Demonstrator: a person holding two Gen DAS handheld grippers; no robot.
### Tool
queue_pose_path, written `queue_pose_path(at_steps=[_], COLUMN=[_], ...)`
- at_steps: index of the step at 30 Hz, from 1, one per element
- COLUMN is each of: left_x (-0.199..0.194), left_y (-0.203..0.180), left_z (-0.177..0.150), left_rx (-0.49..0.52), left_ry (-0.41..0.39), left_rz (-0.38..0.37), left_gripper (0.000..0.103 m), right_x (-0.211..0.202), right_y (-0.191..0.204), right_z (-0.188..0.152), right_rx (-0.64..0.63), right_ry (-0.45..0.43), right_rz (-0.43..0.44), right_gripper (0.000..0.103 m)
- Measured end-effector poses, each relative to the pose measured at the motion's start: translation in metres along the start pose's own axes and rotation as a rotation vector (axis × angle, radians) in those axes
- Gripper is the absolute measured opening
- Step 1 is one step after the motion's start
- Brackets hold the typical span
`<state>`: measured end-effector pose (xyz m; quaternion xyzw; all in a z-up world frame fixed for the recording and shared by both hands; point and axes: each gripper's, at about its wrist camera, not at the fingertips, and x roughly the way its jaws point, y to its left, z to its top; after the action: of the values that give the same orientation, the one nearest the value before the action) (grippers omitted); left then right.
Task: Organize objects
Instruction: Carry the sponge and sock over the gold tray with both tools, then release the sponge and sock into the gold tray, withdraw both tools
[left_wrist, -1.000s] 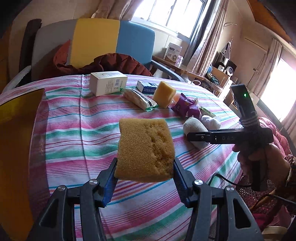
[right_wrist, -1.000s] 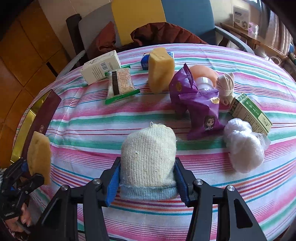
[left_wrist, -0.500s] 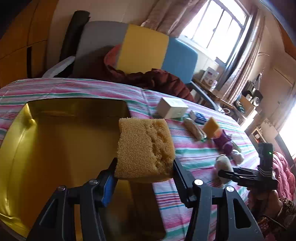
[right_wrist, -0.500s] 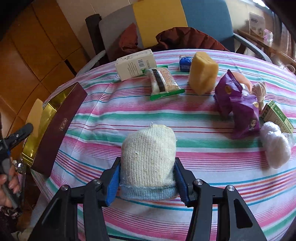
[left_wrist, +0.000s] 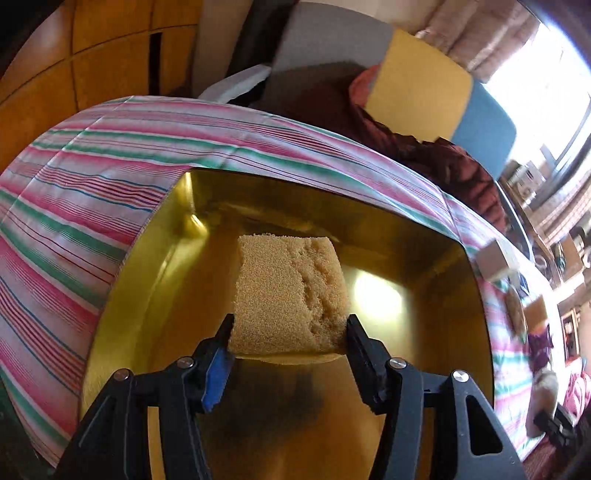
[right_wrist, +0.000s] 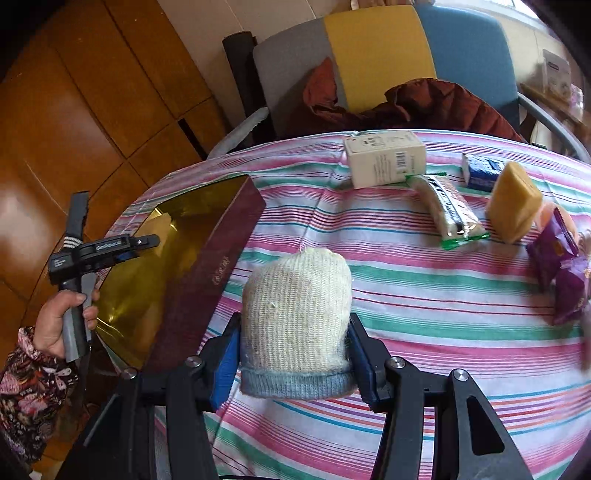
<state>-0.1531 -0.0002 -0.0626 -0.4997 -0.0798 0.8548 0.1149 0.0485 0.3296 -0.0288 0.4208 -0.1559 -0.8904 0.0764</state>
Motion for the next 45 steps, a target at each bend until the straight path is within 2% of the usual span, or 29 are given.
queue_pose_path(at_steps=[5, 7, 8, 13, 15, 20, 27, 35, 40, 45], left_x=[0.013, 0.01, 0.006, -0.022, -0.033, -0.049, -0.058, -0.086, -0.089, -0.085], left_y=[0.028, 0.032, 0.034, 0.041, 0.038, 0.033, 0.024, 0.031, 0.046, 0.05], left_z=[0.024, 0.027, 0.026, 0.008, -0.003, -0.037, -0.058, -0.074, -0.078, -0.08], left_rx=[-0.126, -0.144, -0.147, -0.177, -0.171, -0.182, -0.163, -0.163, -0.216, -0.232], left_ry=[0.004, -0.017, -0.028, -0.101, -0.126, -0.163, -0.133, -0.202, -0.192, -0.171], left_rz=[0.095, 0.094, 0.078, -0.032, -0.052, -0.038, -0.008, 0.071, 0.067, 0.057], left_gripper=[0.066, 0.079, 0.081, 0.081, 0.081, 0.081, 0.081, 0.081, 0.081, 0.081], right_x=[0.009, 0.012, 0.013, 0.018, 0.021, 0.036, 0.072, 0.141, 0.187, 0.216], right_y=[0.025, 0.032, 0.035, 0.048, 0.056, 0.08, 0.12, 0.161, 0.184, 0.195], right_z=[0.002, 0.002, 0.002, 0.008, 0.013, 0.028, 0.057, 0.075, 0.088, 0.105], right_rx=[-0.035, -0.048, -0.053, -0.082, -0.097, -0.147, -0.156, -0.189, -0.202, -0.161], right_ry=[0.016, 0.024, 0.028, 0.04, 0.04, 0.052, 0.102, 0.226, 0.288, 0.242], right_rz=[0.03, 0.035, 0.038, 0.055, 0.069, 0.08, 0.114, 0.068, 0.039, 0.032], right_gripper=[0.054, 0.054, 0.054, 0.054, 0.054, 0.054, 0.054, 0.054, 0.054, 0.058])
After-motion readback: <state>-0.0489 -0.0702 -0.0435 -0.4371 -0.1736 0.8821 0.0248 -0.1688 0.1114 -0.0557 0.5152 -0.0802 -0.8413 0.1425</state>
